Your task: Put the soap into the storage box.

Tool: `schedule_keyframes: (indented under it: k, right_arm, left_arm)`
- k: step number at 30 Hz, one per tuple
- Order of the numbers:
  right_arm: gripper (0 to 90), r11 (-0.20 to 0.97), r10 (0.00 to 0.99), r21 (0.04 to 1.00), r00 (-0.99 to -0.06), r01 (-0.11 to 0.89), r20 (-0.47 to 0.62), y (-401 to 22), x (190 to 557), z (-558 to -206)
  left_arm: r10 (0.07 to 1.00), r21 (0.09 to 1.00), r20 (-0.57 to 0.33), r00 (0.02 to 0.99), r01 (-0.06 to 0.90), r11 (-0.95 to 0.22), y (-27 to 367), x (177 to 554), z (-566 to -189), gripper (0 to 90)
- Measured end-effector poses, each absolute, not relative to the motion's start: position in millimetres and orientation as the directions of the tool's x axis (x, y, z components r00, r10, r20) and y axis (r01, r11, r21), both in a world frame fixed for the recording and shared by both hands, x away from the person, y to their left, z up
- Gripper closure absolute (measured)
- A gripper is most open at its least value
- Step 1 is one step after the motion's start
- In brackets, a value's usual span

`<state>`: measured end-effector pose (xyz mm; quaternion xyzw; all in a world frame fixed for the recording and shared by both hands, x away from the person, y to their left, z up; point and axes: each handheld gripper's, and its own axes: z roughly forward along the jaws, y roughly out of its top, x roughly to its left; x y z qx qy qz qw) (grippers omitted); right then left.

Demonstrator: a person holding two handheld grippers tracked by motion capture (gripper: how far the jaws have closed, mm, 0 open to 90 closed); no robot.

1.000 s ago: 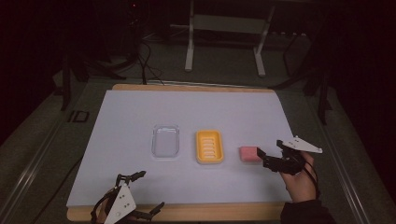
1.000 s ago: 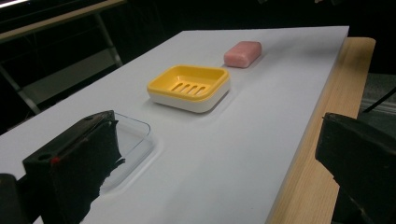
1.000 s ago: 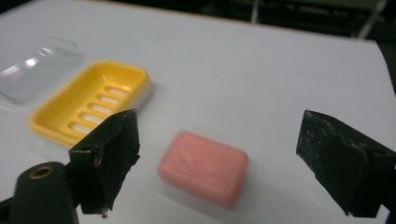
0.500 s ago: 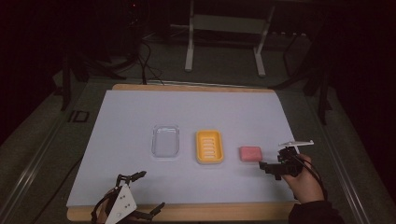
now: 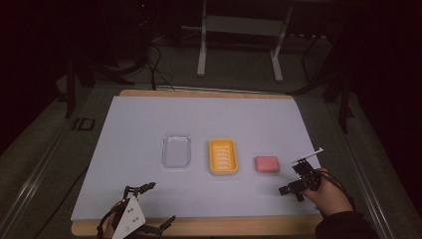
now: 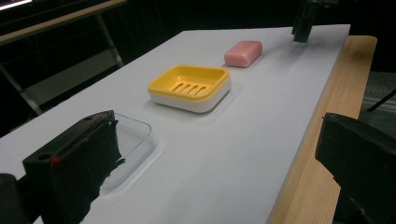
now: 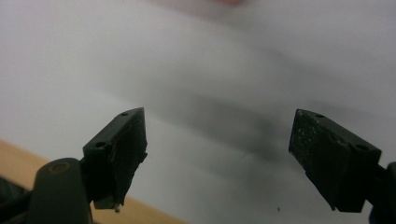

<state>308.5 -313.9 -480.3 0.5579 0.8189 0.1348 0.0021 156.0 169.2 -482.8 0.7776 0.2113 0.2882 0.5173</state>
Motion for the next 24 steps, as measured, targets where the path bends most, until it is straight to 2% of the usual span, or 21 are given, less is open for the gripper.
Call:
schedule_keyframes:
  k: [3,6,8,13,15,16,18,20,23,24]
  right_arm:
    - [19.3,0.415,0.887,0.184,-0.441,0.891,0.133,-315,308,-481]
    - [17.4,0.531,0.818,0.156,-0.552,0.833,0.163,-316,308,-483]
    - [13.5,0.559,0.802,0.124,-0.572,0.820,0.171,-317,310,-485]
    - [14.0,0.607,0.769,0.099,-0.615,0.788,0.176,-318,313,-485]
    - [15.5,0.611,0.765,0.077,-0.613,0.788,0.196,-319,315,-485]
    - [20.2,0.628,0.753,0.052,-0.623,0.777,0.211,-319,318,-485]
    - [19.8,0.652,0.742,0.025,-0.645,0.758,0.184,-319,319,-486]
    - [19.8,0.725,0.679,0.036,-0.722,0.688,0.134,-318,320,-486]
    - [19.2,0.769,0.629,0.040,-0.766,0.638,0.134,-319,322,-486]
    - [18.8,0.850,0.514,0.048,-0.845,0.525,0.147,-320,323,-486]
  left_arm:
    - [0.626,0.929,0.219,0.749,0.036,-0.369,170,156,-483,0.4]
    - [0.625,0.930,0.219,0.749,0.034,-0.367,170,156,-483,0.5]
    - [0.626,0.930,0.219,0.748,0.033,-0.366,170,156,-483,0.5]
    - [0.625,0.930,0.217,0.750,0.036,-0.366,170,156,-483,0.5]
    - [0.625,0.930,0.219,0.750,0.035,-0.367,170,156,-483,0.5]
    - [0.625,0.929,0.218,0.750,0.036,-0.367,170,157,-483,0.5]
    - [0.624,0.930,0.218,0.750,0.035,-0.366,170,157,-483,0.5]
    - [0.624,0.930,0.216,0.751,0.037,-0.367,170,157,-483,0.5]
    - [0.622,0.930,0.217,0.752,0.036,-0.367,170,156,-483,0.5]
    - [0.622,0.929,0.217,0.752,0.036,-0.367,170,157,-483,0.5]
